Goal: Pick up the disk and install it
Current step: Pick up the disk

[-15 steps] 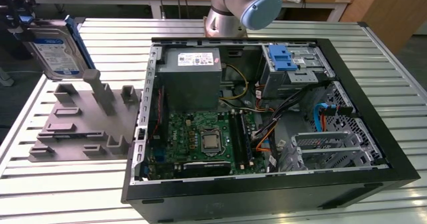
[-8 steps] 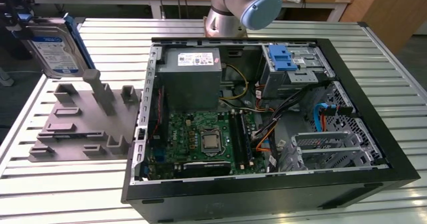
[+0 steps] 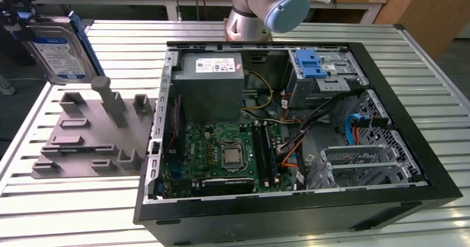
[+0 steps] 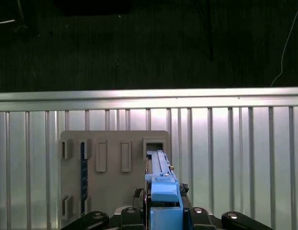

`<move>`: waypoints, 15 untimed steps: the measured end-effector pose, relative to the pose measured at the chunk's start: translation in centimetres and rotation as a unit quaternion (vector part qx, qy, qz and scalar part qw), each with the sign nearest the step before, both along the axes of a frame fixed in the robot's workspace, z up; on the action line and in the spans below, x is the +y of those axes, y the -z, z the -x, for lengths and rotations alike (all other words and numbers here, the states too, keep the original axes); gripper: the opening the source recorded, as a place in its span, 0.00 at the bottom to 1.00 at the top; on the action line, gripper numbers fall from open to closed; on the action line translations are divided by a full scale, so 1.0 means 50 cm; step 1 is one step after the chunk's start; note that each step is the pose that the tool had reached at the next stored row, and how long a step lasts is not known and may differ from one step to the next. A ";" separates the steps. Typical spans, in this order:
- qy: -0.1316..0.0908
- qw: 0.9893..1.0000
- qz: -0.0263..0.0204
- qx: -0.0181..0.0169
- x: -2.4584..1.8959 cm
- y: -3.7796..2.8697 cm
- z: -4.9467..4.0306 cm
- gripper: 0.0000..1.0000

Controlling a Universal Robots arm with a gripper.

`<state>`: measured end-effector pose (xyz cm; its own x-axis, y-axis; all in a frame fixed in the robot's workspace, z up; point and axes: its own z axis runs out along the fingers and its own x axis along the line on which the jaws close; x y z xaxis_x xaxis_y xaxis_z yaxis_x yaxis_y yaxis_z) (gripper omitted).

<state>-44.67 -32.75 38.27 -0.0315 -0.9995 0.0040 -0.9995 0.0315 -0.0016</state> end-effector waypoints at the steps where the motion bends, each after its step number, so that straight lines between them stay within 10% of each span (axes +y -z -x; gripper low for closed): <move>1: 0.000 1.000 0.000 0.000 0.0000 -0.001 0.000 0.36; 15: 0.000 1.000 0.000 0.000 0.0000 -0.016 0.000 0.36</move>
<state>-44.67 -32.75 39.05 -0.0314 -0.9995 0.0040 -0.9995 0.0314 -0.0017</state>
